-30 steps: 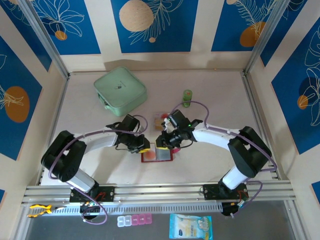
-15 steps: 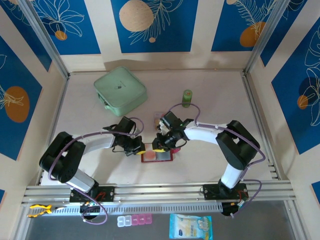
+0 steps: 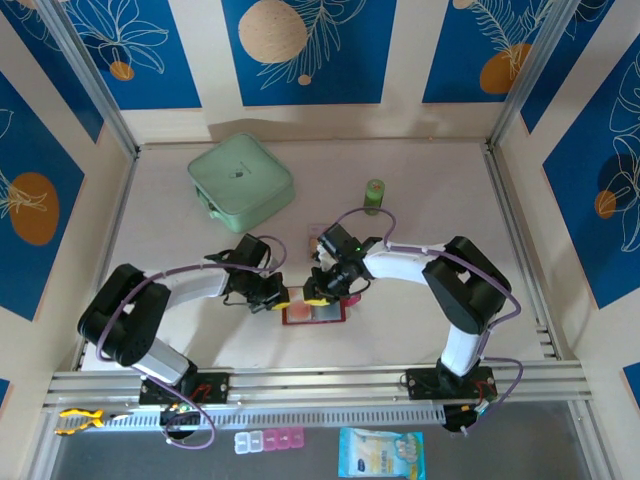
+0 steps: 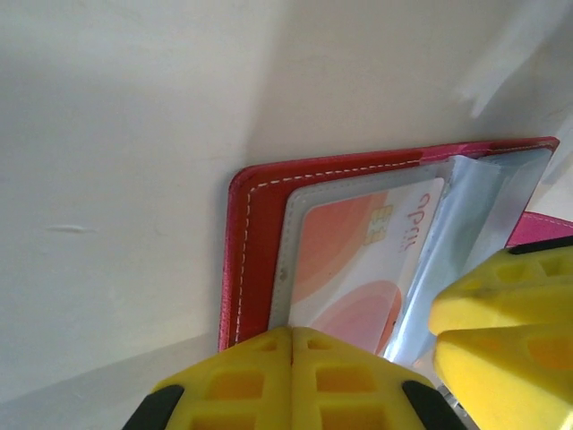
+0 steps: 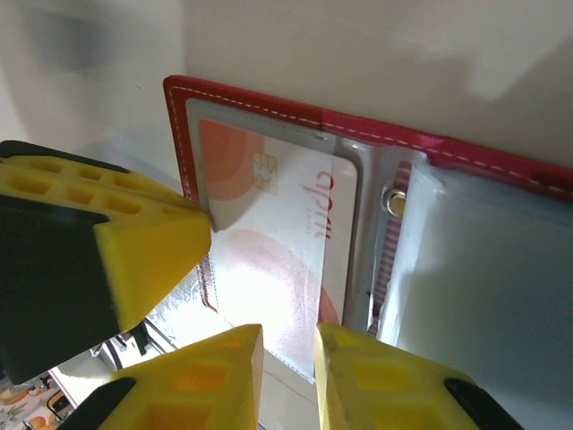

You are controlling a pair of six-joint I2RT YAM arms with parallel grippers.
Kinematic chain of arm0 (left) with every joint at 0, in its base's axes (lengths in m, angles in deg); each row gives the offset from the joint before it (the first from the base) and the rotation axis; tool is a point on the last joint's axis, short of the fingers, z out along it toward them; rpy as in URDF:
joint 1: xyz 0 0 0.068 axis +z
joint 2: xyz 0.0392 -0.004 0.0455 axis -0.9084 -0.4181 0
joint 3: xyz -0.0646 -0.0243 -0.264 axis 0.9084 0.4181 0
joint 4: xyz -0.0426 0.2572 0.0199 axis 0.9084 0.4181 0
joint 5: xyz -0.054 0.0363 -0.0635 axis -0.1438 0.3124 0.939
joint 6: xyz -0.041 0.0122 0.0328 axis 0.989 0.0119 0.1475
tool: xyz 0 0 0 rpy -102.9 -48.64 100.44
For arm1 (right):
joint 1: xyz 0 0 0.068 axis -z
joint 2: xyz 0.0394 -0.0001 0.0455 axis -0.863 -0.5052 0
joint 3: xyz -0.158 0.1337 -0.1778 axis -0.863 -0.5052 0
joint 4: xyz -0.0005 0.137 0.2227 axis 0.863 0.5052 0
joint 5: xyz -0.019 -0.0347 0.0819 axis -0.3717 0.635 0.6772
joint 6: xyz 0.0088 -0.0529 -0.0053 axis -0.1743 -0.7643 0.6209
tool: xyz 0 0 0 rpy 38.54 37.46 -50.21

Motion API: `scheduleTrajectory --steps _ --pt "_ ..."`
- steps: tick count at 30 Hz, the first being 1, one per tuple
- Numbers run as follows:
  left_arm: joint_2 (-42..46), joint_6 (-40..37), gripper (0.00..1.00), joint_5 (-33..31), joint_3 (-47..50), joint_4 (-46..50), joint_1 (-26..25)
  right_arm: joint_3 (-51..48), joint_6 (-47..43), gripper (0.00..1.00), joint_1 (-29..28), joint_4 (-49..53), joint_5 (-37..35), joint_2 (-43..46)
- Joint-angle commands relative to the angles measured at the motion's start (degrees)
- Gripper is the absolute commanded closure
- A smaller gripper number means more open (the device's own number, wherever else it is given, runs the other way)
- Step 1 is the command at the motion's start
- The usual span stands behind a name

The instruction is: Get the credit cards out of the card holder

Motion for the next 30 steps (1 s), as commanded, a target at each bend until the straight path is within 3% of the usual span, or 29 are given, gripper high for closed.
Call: scheduleTrajectory --steps 1,9,30 --pt "1.48 -1.31 0.95 0.31 0.77 0.05 0.75 1.71 0.58 0.77 -0.64 0.8 0.89 -0.75" --pt "0.04 -1.16 1.0 0.52 1.54 -0.64 1.0 2.24 0.37 0.78 -0.63 0.39 1.45 -1.41" --pt "-1.55 -1.55 1.0 0.78 1.97 -0.91 1.19 3.94 0.27 0.78 -0.63 1.52 1.28 -4.6"
